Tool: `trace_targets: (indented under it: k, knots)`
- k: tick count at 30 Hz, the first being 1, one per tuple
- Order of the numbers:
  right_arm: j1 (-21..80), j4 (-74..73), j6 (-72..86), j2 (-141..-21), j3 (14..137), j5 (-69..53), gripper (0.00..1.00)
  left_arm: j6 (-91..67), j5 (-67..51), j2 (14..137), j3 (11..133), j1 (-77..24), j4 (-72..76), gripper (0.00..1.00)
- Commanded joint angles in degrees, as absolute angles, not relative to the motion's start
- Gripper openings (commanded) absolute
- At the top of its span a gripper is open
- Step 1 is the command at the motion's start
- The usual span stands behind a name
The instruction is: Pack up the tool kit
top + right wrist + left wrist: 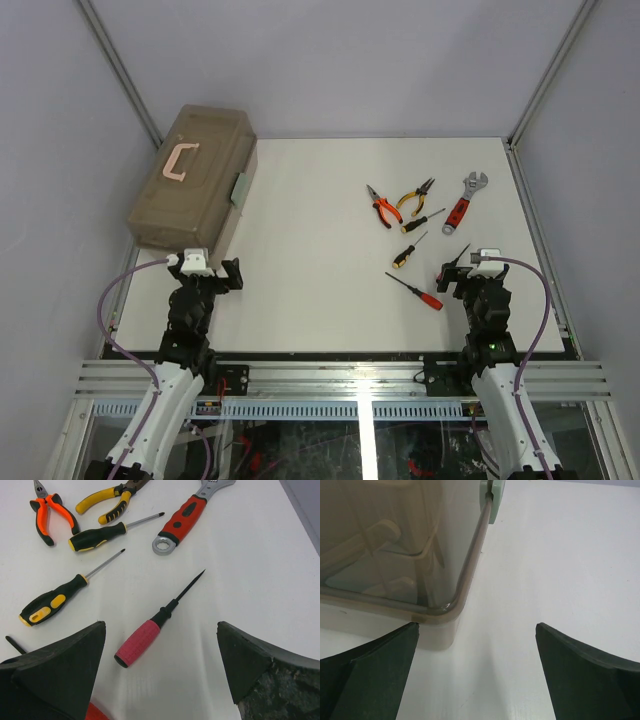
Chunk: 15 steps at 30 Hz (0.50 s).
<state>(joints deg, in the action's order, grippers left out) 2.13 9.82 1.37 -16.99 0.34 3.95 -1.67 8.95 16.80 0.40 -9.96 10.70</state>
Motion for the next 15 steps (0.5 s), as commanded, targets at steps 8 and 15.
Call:
trace_targets:
  k: [8,15]
  knots:
    - [1.93,13.62,1.27,-16.79,-2.80,4.41,0.99,0.76,2.94,16.07,-1.29,-9.56,11.08,1.00]
    - [1.89,4.91,1.10,-20.28,7.73,5.34,0.99,6.88,-8.72,18.10,11.15,-9.57,0.23,1.00]
